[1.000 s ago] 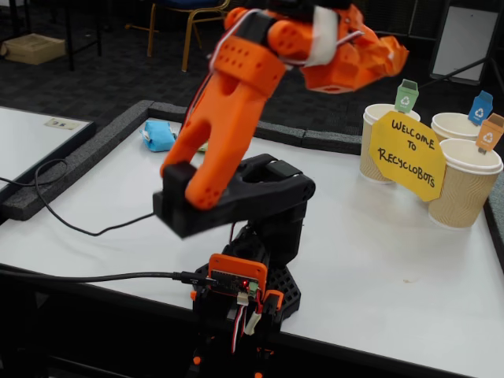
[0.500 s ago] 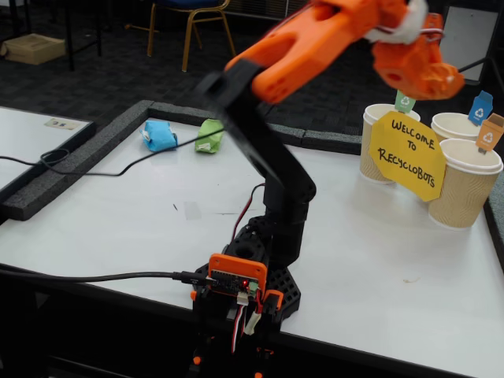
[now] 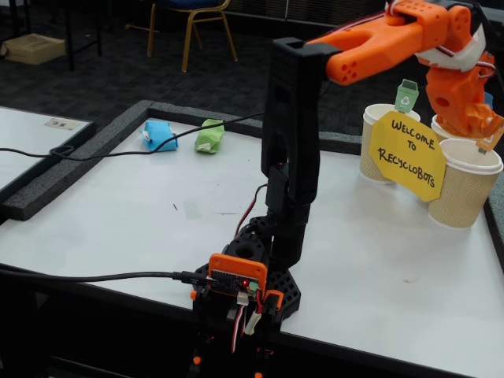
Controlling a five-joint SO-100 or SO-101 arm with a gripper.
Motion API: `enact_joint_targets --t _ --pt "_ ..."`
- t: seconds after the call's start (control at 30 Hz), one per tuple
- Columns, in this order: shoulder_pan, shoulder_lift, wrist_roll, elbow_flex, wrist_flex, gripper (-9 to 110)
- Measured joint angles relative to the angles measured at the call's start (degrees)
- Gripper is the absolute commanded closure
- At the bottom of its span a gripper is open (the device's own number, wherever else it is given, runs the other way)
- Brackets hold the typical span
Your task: Sort rubbish by color.
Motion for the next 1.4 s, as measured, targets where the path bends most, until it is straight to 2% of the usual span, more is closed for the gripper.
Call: enact_joint_targets --t 0.13,0.6,1.0,1.13,1.4 --pt "0.0 -0.1 0.0 -1.8 0.0 92" --pt "0.0 -0.1 0.0 -2.4 0.0 85" --pt "0.0 -0.1 0.0 -2.4 0.0 85" --pt "0.0 -0.1 0.0 -2.4 0.7 90" --pt "-0.8 0.0 0.1 -2.4 6.8 93"
